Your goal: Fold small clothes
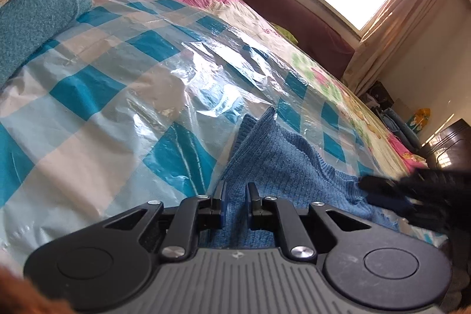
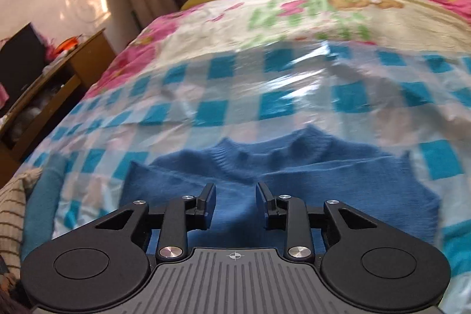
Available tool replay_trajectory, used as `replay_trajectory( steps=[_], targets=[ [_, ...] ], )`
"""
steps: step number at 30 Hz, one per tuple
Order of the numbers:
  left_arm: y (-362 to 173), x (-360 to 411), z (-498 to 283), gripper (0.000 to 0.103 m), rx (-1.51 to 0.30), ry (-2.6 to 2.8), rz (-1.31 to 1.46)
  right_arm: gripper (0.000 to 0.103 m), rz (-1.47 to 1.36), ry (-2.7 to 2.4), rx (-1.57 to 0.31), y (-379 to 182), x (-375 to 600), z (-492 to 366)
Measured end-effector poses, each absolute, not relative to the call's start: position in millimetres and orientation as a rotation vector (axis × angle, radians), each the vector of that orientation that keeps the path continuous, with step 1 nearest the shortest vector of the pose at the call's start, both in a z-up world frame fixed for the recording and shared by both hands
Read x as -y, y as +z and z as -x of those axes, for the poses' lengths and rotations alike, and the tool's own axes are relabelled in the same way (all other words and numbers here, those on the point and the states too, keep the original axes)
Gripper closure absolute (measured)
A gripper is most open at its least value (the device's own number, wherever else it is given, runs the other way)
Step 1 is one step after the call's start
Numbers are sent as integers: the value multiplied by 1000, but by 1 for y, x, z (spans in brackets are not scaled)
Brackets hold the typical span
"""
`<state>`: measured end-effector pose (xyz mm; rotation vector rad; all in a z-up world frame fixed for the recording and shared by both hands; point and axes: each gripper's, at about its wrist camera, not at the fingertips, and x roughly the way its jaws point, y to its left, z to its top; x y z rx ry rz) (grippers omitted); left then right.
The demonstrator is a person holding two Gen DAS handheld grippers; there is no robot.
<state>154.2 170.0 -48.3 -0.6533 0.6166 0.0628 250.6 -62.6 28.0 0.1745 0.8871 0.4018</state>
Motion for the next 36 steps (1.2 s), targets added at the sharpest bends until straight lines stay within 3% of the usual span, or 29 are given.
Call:
replay_trajectory(
  steps=[5, 8, 10, 12, 14, 17, 27, 29, 36],
  targets=[
    [-50, -177, -155, 85, -630, 34, 668, 57, -116, 498, -940, 16, -14, -260],
    [-50, -179, -155, 84, -633, 38, 667, 57, -96, 499, -958, 11, -40, -270],
    [-49, -181, -154, 75, -635, 49, 671, 57, -103, 481, -987, 8, -49, -278],
    [-50, -184, -153, 74, -632, 46, 693, 60, -78, 420, -992, 4, -56, -284],
    [-50, -188, -153, 74, -629, 42, 708, 84, -108, 393, -999, 3, -52, -286],
    [-46, -190, -150, 74, -609, 36, 715, 97, -157, 387, -983, 8, -43, -283],
    [-44, -184, -151, 70, -617, 26, 677, 103, -95, 490, -849, 23, -78, -272],
    [-49, -182, -154, 70, -642, 28, 672, 93, -75, 468, -853, 19, -80, -273],
    [-49, -175, -156, 70, -642, 34, 629, 93, -116, 410, -776, 41, -7, -246]
  ],
)
